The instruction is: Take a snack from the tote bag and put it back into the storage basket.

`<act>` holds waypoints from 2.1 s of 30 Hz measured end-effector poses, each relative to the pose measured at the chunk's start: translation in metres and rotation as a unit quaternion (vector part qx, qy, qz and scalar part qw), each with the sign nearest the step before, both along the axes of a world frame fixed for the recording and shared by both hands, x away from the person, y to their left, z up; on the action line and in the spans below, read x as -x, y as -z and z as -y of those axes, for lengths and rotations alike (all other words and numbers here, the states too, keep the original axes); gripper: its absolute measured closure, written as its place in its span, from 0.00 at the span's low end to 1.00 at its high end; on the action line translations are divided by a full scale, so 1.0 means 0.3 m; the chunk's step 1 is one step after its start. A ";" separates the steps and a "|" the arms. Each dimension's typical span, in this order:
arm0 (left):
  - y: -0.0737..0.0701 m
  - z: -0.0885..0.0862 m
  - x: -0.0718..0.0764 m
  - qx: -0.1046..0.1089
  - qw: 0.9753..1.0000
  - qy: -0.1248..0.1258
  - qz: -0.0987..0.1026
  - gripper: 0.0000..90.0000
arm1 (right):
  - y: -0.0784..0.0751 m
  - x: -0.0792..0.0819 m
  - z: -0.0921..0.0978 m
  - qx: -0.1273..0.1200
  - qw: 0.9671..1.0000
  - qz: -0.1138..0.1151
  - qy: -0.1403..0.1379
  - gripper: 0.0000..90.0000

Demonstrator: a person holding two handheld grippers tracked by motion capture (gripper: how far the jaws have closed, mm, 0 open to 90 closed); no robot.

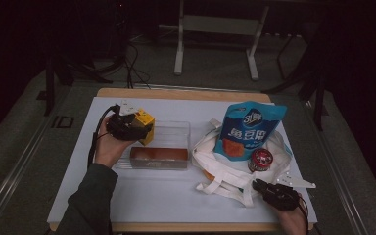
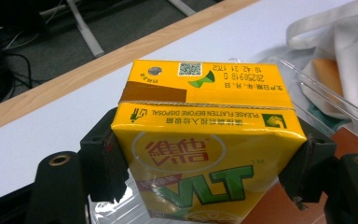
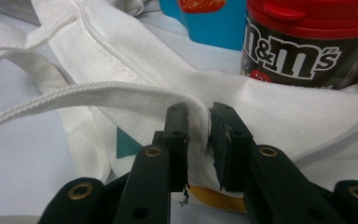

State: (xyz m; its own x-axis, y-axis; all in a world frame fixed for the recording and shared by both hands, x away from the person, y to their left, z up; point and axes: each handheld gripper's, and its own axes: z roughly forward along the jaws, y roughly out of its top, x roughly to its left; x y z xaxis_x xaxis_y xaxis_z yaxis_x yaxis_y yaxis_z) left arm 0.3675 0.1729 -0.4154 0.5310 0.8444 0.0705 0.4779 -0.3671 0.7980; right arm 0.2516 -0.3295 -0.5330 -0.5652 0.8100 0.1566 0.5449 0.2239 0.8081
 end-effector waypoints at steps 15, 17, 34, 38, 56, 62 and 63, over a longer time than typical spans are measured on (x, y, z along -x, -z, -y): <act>0.051 -0.049 -0.018 -0.001 1.000 -0.029 -0.012 0.32 | 0.000 0.000 0.000 0.000 1.000 0.000 0.000 0.85; 0.059 -0.058 -0.019 -0.002 0.999 -0.034 -0.014 0.32 | 0.000 0.000 0.000 0.000 1.000 0.000 0.000 0.85; 0.147 -0.091 -0.013 -0.012 0.998 -0.049 -0.037 0.32 | 0.000 0.000 0.000 0.000 1.000 0.001 0.000 0.85; 0.167 -0.103 -0.008 -0.012 0.997 -0.060 -0.042 0.32 | 0.000 0.001 -0.001 0.000 1.000 0.001 0.001 0.85; 0.184 -0.134 0.043 0.013 0.996 -0.064 -0.053 0.30 | 0.001 0.000 0.000 -0.002 1.000 0.000 0.002 0.85; 0.178 -0.130 0.054 0.009 0.996 -0.071 -0.059 0.30 | 0.001 0.001 0.000 -0.003 1.000 0.000 0.002 0.85; 0.177 -0.131 0.057 0.008 0.996 -0.071 -0.060 0.30 | 0.001 0.001 0.000 -0.003 1.000 0.000 0.002 0.85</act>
State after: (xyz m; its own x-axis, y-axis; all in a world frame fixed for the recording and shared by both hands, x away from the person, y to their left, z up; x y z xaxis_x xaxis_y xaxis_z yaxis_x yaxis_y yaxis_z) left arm 0.3505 0.2122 -0.4686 0.4108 0.9117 0.0001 0.6154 -0.2774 0.7378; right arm 0.2515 -0.3295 -0.5334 -0.5620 0.8113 0.1609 0.5453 0.2171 0.8096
